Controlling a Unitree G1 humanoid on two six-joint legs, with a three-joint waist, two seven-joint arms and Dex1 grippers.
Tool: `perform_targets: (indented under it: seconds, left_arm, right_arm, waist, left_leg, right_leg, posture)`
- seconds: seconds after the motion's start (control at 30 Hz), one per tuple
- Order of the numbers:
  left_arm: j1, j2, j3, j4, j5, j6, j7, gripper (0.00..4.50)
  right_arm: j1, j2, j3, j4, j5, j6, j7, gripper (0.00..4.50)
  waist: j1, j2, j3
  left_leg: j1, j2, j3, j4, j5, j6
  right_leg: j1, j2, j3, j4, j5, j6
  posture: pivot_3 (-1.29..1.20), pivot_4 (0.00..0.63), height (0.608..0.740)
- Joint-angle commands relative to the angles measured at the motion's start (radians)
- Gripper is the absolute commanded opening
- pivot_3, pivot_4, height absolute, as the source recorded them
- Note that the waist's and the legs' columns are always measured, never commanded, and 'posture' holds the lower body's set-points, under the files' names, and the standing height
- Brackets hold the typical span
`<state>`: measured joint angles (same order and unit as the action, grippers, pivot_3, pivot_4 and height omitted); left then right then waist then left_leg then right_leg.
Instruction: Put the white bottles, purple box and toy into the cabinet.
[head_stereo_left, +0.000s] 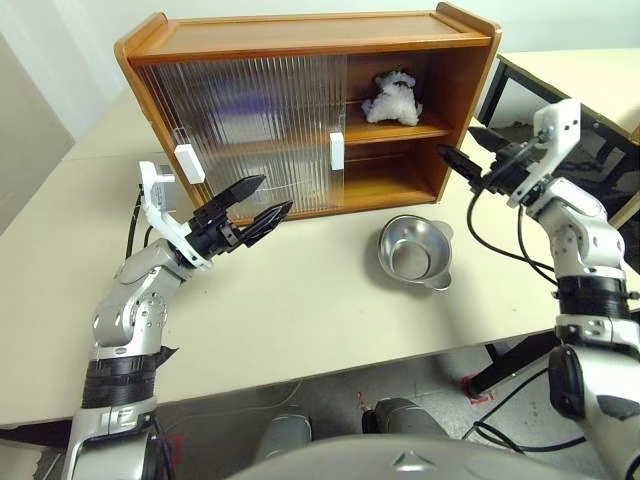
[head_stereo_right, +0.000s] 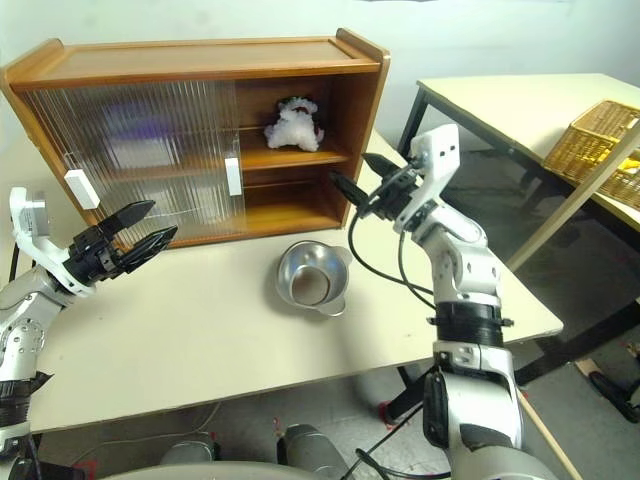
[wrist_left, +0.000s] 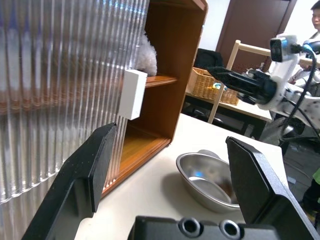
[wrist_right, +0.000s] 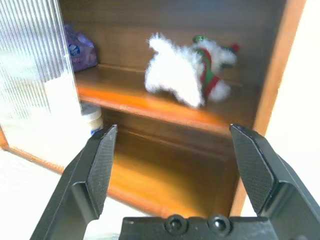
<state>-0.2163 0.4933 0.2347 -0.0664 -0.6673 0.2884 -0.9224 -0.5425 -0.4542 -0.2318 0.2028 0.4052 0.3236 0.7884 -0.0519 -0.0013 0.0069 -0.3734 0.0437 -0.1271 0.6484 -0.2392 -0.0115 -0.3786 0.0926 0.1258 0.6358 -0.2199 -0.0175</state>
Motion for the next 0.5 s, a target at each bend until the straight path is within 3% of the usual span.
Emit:
perform_targets:
  seconds: [0.03,0.17,0.5]
  left_arm:
    - [0.003,0.004,0.001,0.009,0.0,0.003,-0.008,4.5]
    - [0.013,0.001,0.0,0.004,0.0,0.003,-0.01,4.5]
    - [0.017,0.011,0.007,0.002,0.003,0.003,-0.01,4.5]
  right_arm:
    - [0.059,-0.008,-0.019,-0.063,0.061,0.097,-0.017,4.47]
    - [0.121,-0.002,-0.061,-0.051,0.118,0.197,-0.056,4.47]
    - [0.116,0.031,-0.214,0.04,0.338,0.493,-0.179,4.47]
  waist:
    - [-0.002,0.0,0.001]
    - [-0.003,-0.001,0.003]
    - [0.0,0.0,0.004]
  left_leg:
    - [0.002,-0.001,-0.001,0.0,0.0,0.0]
    - [0.007,-0.002,-0.004,0.0,-0.001,-0.002]
    - [0.0,-0.002,-0.005,-0.005,-0.002,-0.004]
  right_leg:
    - [0.002,0.0,0.0,0.0,0.0,0.0]
    - [0.007,-0.001,0.0,-0.001,0.0,0.0]
    - [-0.001,-0.003,0.001,-0.002,-0.006,0.0]
  posture:
    - [-0.08,0.018,0.74]
    - [-0.08,0.02,0.74]
    - [-0.07,0.026,0.74]
